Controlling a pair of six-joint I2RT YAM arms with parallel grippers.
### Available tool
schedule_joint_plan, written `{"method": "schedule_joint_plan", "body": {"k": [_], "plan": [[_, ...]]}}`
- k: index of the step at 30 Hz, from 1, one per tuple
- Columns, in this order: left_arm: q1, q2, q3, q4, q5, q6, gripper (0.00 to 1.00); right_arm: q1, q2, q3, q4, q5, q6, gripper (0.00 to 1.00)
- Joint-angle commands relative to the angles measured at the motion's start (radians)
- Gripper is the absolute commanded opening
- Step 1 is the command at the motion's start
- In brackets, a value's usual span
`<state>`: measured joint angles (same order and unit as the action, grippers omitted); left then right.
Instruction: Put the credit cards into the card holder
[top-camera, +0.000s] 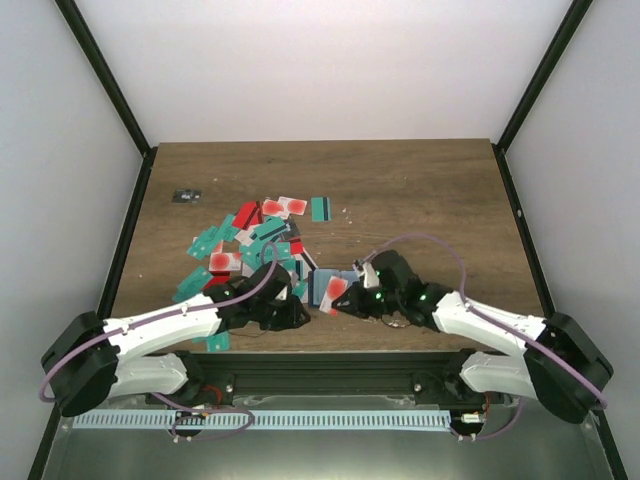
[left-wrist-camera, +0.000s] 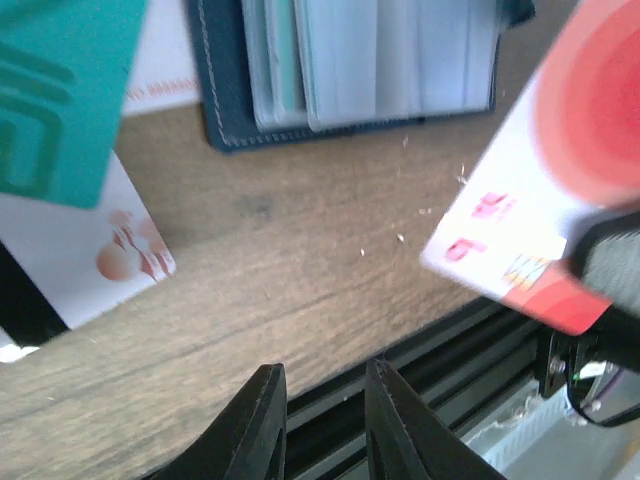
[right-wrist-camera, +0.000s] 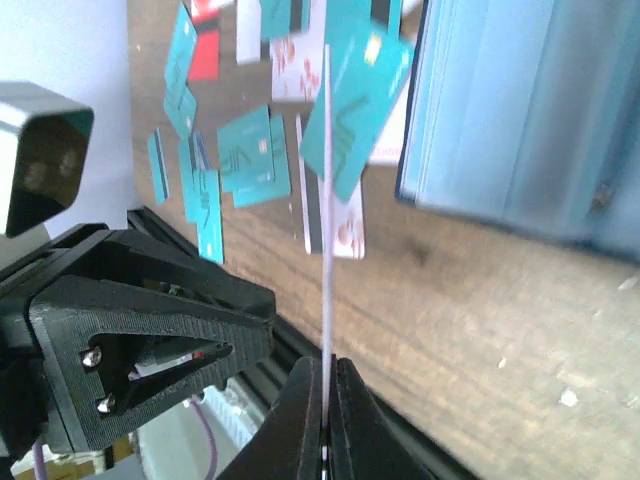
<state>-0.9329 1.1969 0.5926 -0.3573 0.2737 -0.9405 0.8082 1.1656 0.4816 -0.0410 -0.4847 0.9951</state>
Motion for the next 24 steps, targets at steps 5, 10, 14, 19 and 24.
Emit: {"method": "schedule_joint_plan", "body": {"k": [5, 10, 14, 19, 24], "plan": [[0.109, 0.014, 0.066, -0.055, -0.044, 0.073, 0.25, -0.227, 0.024, 0.062, -0.131, -0.192, -0.356, 0.01], [0.188, 0.096, 0.135, -0.056, 0.013, 0.161, 0.24, -0.337, 0.106, 0.083, -0.118, -0.304, -0.451, 0.01], [0.252, 0.164, 0.181, -0.047, 0.085, 0.233, 0.23, -0.393, 0.217, 0.097, -0.086, -0.398, -0.485, 0.01], [0.307, 0.251, 0.236, -0.050, 0.150, 0.325, 0.22, -0.411, 0.300, 0.134, -0.047, -0.451, -0.493, 0.01], [0.344, 0.349, 0.278, -0.054, 0.197, 0.372, 0.20, -0.413, 0.367, 0.167, -0.019, -0.467, -0.494, 0.01]]}}
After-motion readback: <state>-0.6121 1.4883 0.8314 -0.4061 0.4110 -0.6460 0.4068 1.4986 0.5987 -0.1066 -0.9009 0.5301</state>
